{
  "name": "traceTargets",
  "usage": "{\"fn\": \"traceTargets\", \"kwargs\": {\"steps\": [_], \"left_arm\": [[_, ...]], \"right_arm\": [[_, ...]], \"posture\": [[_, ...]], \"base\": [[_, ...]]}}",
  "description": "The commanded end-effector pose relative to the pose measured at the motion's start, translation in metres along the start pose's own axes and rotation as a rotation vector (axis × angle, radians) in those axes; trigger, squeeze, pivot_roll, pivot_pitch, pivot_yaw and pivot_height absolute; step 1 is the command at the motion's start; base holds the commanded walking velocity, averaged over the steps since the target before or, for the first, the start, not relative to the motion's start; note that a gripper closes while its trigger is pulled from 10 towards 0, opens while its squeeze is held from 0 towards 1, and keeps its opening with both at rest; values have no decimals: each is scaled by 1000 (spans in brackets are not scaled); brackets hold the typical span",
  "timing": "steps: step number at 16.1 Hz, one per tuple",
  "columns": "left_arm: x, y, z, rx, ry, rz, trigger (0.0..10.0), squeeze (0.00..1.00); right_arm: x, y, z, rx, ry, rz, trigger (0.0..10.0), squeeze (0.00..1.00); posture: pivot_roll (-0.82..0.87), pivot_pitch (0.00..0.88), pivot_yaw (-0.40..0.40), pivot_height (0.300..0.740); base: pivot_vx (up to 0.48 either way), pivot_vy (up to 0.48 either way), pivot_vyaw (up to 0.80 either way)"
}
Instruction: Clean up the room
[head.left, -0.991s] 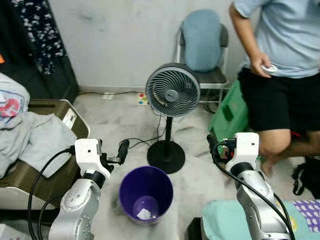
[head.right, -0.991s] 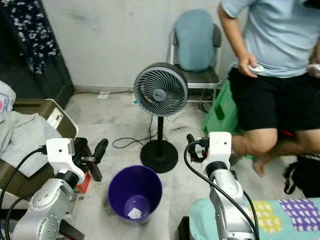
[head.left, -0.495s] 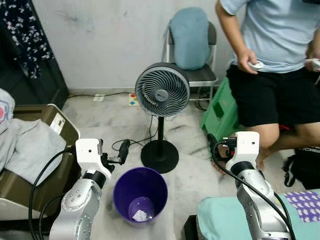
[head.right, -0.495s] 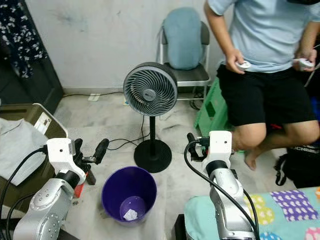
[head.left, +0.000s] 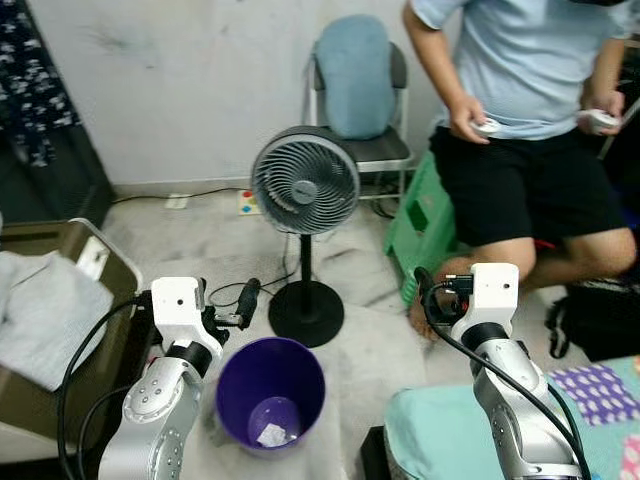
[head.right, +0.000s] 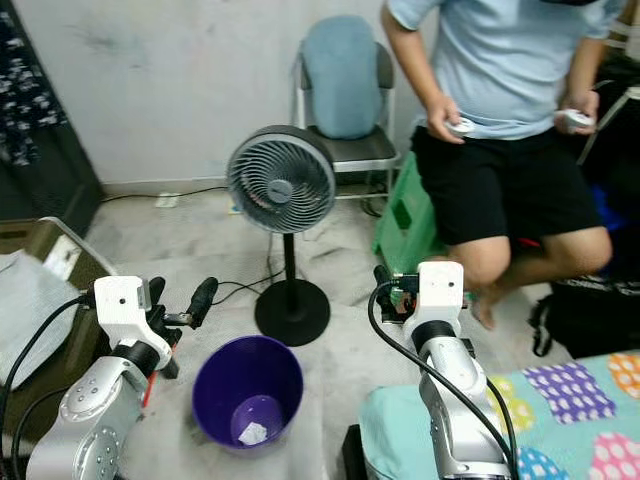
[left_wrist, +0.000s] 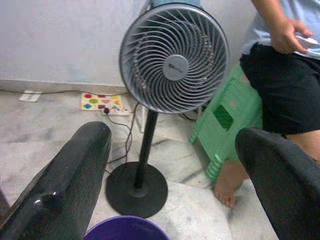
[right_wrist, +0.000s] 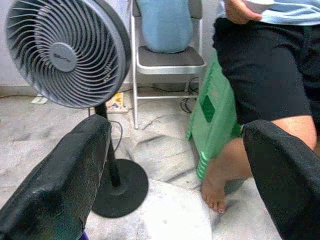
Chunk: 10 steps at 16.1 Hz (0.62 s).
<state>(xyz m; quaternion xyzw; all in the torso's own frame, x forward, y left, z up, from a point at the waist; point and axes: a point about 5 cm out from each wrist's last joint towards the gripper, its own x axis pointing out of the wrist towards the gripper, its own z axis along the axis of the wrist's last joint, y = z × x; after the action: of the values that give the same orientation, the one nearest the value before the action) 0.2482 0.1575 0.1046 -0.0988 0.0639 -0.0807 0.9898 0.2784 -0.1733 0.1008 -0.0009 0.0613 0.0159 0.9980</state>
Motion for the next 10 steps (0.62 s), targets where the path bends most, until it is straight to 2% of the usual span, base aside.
{"fn": "traceTargets", "kwargs": {"steps": [1,10], "left_arm": [[2,-1,-1,9,9,-15,10000,0],[4,-3,1,16,1,-28,10000,0]], "right_arm": [[1,-2,0,-3,0,0,10000,0],[3,-1,0,-9,-5,6,10000,0]], "posture": [[-117,0,2,740],[-116,0,2,740]], "base": [[0,0,-800],[0,0,-800]]}}
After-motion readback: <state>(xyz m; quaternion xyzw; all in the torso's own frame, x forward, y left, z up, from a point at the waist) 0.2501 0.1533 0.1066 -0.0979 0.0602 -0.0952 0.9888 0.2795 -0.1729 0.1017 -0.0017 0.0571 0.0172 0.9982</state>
